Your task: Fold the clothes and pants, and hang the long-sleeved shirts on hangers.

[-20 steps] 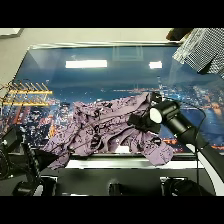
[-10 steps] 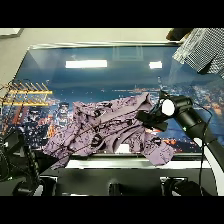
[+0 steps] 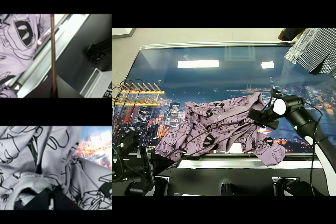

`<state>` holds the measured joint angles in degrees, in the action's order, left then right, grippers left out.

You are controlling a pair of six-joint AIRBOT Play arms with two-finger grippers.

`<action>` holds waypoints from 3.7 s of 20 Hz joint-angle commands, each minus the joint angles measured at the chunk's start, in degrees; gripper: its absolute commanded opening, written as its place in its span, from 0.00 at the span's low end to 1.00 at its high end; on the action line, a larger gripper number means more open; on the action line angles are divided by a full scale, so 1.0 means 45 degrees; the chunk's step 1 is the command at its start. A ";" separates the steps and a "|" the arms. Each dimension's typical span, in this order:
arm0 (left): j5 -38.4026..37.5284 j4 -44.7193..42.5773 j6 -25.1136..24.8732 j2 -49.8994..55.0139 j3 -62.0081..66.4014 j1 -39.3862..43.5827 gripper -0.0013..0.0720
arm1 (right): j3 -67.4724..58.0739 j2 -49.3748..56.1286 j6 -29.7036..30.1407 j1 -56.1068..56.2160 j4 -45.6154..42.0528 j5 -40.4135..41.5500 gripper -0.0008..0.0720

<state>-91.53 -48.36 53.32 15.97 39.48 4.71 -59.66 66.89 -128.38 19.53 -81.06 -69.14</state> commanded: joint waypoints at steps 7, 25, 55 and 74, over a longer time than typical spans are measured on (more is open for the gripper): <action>0.0835 0.0097 -0.0835 0.0296 -0.1001 0.0005 0.05 | -0.0005 -0.1078 0.1739 0.0005 0.1875 0.0136 0.06; -0.0131 0.2195 -0.7572 0.8000 0.1705 -0.0699 0.05 | -0.4609 -0.0529 0.5639 0.0005 -0.3696 -0.3172 0.06; 0.0816 0.3313 -0.8859 1.1210 0.2987 0.0665 0.05 | -0.8485 0.0282 0.7091 0.0005 -0.1583 -0.2715 0.06; 0.4692 0.7305 -0.9908 1.2070 0.2987 0.2560 0.05 | -0.8490 0.0180 0.6776 0.0005 0.0209 -0.3274 0.06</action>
<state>-71.88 -19.44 9.80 70.22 52.86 16.01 -97.93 66.87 -98.02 19.51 -79.46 -83.59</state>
